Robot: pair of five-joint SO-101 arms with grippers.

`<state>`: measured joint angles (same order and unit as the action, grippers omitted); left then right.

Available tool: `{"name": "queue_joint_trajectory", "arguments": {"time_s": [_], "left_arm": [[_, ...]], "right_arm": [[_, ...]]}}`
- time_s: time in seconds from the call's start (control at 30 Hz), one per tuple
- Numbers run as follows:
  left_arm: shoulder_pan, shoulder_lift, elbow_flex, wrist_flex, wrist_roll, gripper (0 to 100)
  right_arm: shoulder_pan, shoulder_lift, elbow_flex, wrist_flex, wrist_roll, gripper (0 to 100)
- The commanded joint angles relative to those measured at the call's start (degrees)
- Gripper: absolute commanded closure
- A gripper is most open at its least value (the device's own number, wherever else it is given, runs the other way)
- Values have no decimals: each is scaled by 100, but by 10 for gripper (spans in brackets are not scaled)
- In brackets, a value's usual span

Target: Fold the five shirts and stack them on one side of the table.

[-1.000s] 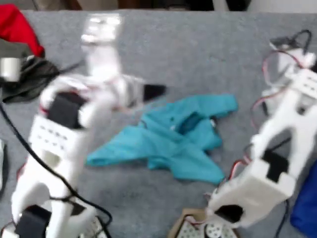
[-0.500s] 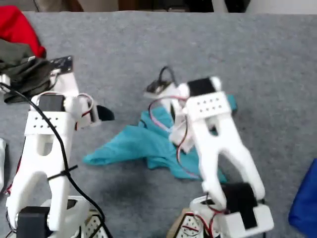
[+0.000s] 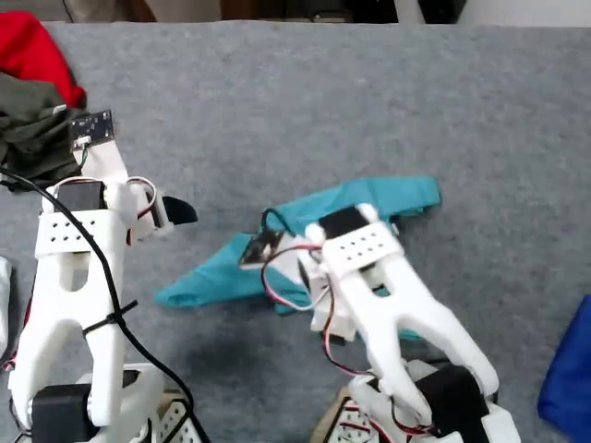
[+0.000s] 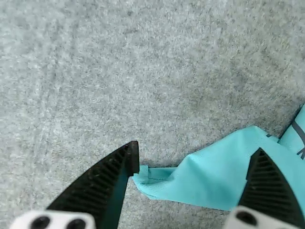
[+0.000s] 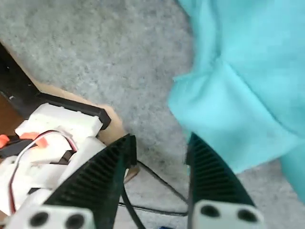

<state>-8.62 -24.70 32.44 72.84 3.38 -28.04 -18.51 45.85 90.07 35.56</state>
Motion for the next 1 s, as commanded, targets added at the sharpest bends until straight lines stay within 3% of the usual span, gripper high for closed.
{"name": "queue_joint_trajectory", "arguments": {"time_s": [0.0,0.63,0.8,0.97], "left_arm": [[-35,-40,9,-62,9,640],[-35,-40,9,-62,18,640],[-44,-40,9,-62,18,640],[-44,-66,9,-62,18,640]], "right_arm": [[-215,-224,189,-369,105,846],[-189,-207,1780,-3138,79,851],[-180,-215,1974,-3429,62,998],[-48,-259,1912,-3385,70,993]]}}
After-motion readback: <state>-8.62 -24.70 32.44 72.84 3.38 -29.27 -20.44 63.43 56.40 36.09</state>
